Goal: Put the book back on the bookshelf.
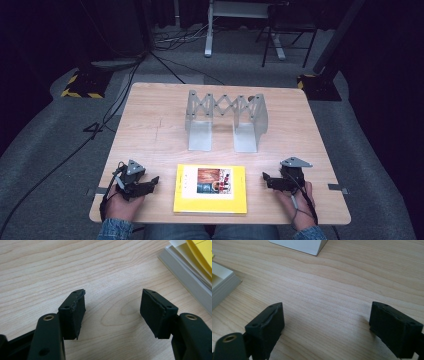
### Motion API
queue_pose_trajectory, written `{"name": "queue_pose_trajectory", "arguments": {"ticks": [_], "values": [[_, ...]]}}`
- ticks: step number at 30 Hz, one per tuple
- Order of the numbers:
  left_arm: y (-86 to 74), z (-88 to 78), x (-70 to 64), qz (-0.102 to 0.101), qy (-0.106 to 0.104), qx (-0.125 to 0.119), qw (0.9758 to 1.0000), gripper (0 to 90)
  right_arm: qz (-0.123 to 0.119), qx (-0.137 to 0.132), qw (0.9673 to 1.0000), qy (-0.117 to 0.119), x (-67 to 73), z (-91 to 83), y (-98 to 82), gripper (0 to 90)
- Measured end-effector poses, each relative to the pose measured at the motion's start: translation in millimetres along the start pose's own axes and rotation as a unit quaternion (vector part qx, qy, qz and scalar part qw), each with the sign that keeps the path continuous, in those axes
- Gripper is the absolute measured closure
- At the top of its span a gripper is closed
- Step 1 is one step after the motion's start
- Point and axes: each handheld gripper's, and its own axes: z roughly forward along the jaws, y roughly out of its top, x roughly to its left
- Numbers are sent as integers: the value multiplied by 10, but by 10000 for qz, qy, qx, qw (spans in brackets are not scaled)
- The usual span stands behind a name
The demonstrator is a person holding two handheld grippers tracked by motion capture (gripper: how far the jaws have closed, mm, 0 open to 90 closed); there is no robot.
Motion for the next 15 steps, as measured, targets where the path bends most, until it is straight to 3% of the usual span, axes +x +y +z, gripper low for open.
{"name": "queue_pose_trajectory", "arguments": {"ticks": [7, 11, 15], "values": [[97, -96, -56, -70, -224, -189, 9995, 373, -7, -13, 10000, -3, 6, -6, -4, 147], [151, -144, -97, -182, -631, -322, 9973, 377, -6, -36, 10000, 13, 12, -9, -7, 156], [205, -158, -179, -160, -857, -395, 9954, 372, -13, -35, 10000, 22, 13, -10, -7, 159]]}}
